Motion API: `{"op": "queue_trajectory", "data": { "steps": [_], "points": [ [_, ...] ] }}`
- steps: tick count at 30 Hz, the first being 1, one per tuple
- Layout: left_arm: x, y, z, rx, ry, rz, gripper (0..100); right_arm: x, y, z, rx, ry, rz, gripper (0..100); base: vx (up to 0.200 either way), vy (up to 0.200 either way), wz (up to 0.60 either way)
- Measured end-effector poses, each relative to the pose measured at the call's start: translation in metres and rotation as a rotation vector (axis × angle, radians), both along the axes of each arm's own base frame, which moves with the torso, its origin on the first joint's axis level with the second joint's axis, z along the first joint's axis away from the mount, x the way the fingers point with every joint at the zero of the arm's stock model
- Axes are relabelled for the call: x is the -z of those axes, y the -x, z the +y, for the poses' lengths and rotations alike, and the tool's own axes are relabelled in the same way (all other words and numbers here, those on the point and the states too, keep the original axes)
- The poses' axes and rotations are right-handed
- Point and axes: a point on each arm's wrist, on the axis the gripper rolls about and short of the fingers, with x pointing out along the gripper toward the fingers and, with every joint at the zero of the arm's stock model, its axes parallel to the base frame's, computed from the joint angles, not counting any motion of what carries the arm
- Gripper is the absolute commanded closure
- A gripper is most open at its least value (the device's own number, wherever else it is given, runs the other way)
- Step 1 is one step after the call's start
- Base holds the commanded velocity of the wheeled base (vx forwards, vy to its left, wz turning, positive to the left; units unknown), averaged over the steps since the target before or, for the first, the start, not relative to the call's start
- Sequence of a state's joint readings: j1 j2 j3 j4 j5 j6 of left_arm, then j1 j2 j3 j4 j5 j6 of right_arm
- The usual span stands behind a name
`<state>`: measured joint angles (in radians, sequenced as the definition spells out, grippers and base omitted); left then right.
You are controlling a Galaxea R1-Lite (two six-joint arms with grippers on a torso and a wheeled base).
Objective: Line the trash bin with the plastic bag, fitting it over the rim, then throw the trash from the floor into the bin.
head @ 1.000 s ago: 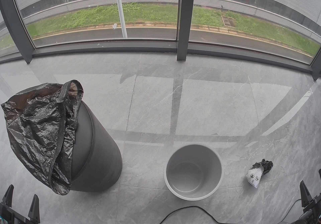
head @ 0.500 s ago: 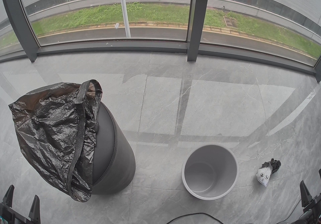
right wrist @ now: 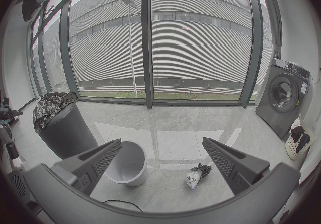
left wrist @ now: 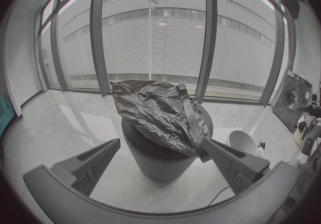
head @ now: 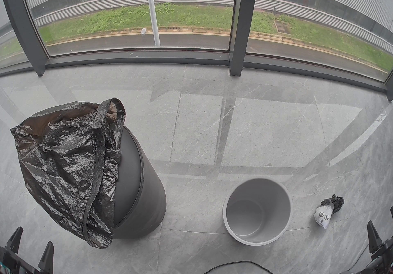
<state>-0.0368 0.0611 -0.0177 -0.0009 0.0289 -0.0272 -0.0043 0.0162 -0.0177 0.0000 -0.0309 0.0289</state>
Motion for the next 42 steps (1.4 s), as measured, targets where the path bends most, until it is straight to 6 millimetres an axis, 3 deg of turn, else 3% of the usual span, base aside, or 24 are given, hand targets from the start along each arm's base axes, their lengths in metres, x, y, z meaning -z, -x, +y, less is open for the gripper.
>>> {"op": "queue_trajectory", "data": {
  "steps": [6, 14, 17, 24, 28, 32, 36, 42],
  "points": [
    [-0.008, -0.001, 0.000, -0.001, 0.007, -0.029, 0, 0.000, 0.000, 0.000, 0.000, 0.000, 0.000, 0, 0.000, 0.000, 0.00],
    [-0.075, -0.009, 0.000, -0.001, 0.110, -0.131, 0, 0.000, 0.000, 0.000, 0.000, 0.000, 0.000, 0, 0.000, 0.000, 0.00],
    [-0.089, -0.024, -0.001, 0.039, 0.143, -0.021, 0, 0.000, 0.000, 0.000, 0.000, 0.000, 0.000, 0, 0.000, 0.000, 0.00],
    [-0.101, -0.049, -0.008, 0.116, 0.301, 0.427, 0, 0.000, 0.000, 0.000, 0.000, 0.001, 0.000, 0, 0.000, 0.000, 0.00],
    [-0.121, -0.070, -0.018, 0.118, 0.491, 0.636, 0, 0.000, 0.000, 0.000, 0.000, 0.001, 0.000, 0, 0.000, 0.000, 0.00],
    [-0.132, -0.097, -0.033, 0.133, 0.547, 0.797, 0, 0.000, 0.000, 0.000, 0.000, 0.001, 0.000, 0, 0.000, 0.000, 0.00],
    [-0.133, -0.119, -0.047, 0.144, 0.550, 0.904, 0, 0.000, 0.000, 0.000, 0.000, 0.001, 0.000, 0, 0.000, 0.000, 0.00],
    [-0.115, -0.135, -0.056, 0.102, 0.512, 1.000, 0, 0.000, 0.000, 0.000, 0.000, 0.002, 0.000, 0, 0.000, 0.000, 0.00]
  ]
}}
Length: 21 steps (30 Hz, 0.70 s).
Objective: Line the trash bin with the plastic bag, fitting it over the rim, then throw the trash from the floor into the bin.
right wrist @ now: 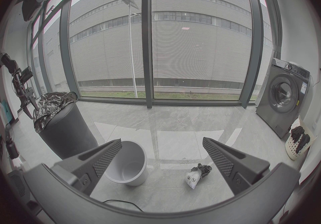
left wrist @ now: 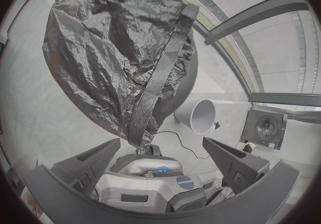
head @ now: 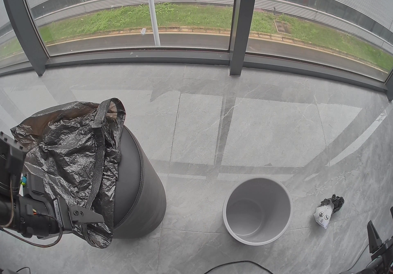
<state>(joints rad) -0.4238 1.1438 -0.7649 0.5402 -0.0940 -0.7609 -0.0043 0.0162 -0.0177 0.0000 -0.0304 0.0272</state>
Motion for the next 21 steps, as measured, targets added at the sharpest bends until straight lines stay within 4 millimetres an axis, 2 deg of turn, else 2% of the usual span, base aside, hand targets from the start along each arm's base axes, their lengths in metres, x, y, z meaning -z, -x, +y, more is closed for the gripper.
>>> {"op": "queue_trajectory", "data": {
  "steps": [8, 12, 21],
  "points": [
    [0.017, -0.029, -0.007, -0.017, -0.048, -0.085, 0, 0.000, 0.000, 0.000, 0.000, -0.001, 0.000, 0, 0.000, 0.000, 0.00],
    [0.027, -0.039, -0.009, -0.032, -0.097, -0.065, 0, 0.000, 0.000, 0.000, 0.001, -0.001, -0.001, 0, 0.000, 0.000, 0.00],
    [0.031, -0.047, -0.012, -0.038, -0.119, -0.043, 0, 0.000, 0.000, 0.000, 0.002, -0.001, -0.001, 0, 0.000, 0.000, 0.00]
  ]
}}
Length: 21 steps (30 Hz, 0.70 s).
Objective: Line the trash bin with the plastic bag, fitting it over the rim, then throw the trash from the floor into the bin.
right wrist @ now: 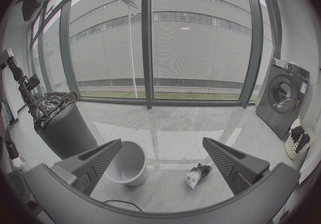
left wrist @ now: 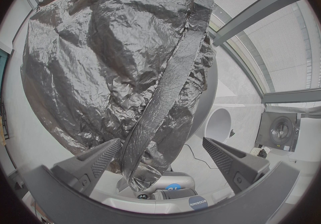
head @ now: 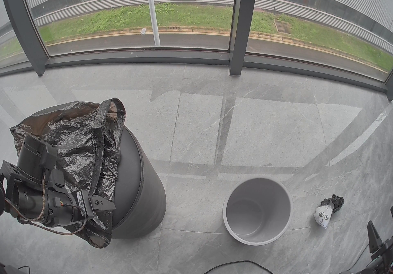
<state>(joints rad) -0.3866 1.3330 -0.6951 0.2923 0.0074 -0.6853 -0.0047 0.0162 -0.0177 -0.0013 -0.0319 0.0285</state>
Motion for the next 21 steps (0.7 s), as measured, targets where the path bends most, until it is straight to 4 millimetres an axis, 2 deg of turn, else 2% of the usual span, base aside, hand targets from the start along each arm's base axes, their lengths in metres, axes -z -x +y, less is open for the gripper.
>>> {"op": "queue_trajectory", "data": {
  "steps": [12, 21],
  "points": [
    [-0.011, 0.000, 0.001, -0.016, -0.006, -0.044, 0, 0.000, 0.000, 0.000, 0.000, 0.000, 0.000, 0, 0.000, 0.000, 0.00],
    [-0.002, 0.011, 0.007, 0.000, -0.132, -0.026, 0, 0.000, 0.000, 0.000, 0.000, 0.000, 0.000, 0, 0.000, 0.000, 0.00]
  ]
}}
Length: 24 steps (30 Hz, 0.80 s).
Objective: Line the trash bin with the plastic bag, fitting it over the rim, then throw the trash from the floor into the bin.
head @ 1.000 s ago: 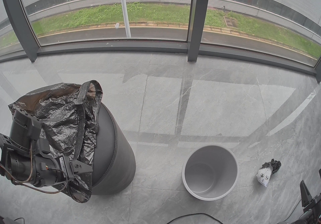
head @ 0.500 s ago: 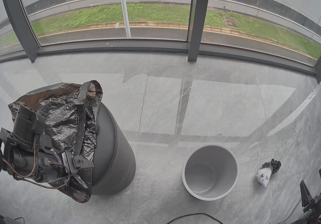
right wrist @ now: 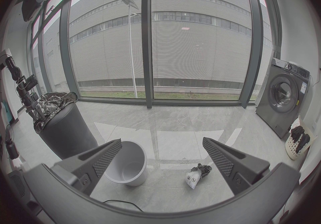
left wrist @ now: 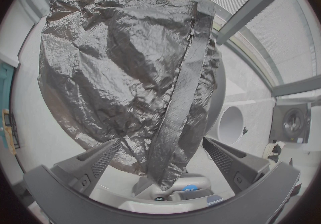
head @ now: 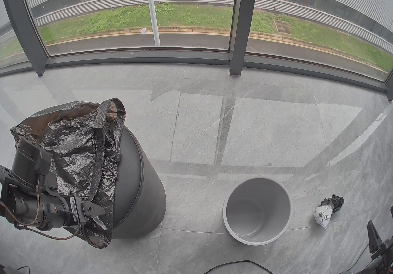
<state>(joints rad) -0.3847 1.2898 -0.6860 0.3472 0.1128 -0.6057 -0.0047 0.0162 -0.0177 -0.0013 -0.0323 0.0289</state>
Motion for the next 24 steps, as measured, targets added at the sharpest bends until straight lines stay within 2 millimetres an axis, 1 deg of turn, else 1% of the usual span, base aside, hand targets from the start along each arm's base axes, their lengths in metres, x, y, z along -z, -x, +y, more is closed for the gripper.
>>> {"op": "queue_trajectory", "data": {
  "steps": [6, 13, 19, 24],
  "points": [
    [0.010, 0.007, 0.002, 0.053, -0.062, 0.029, 0, 0.000, 0.000, 0.000, 0.000, 0.000, 0.000, 0, 0.000, 0.000, 0.00],
    [0.010, 0.014, 0.002, 0.061, -0.060, 0.039, 0, 0.000, 0.000, 0.000, 0.000, 0.000, 0.000, 0, 0.000, 0.000, 0.00],
    [0.012, 0.020, 0.004, 0.003, -0.011, 0.067, 0, 0.000, 0.000, 0.000, 0.000, 0.000, 0.000, 0, 0.000, 0.000, 0.00],
    [0.013, 0.020, 0.003, -0.073, 0.085, 0.093, 0, 0.000, 0.000, 0.000, 0.000, 0.000, 0.000, 0, 0.000, 0.000, 0.00]
  ]
}}
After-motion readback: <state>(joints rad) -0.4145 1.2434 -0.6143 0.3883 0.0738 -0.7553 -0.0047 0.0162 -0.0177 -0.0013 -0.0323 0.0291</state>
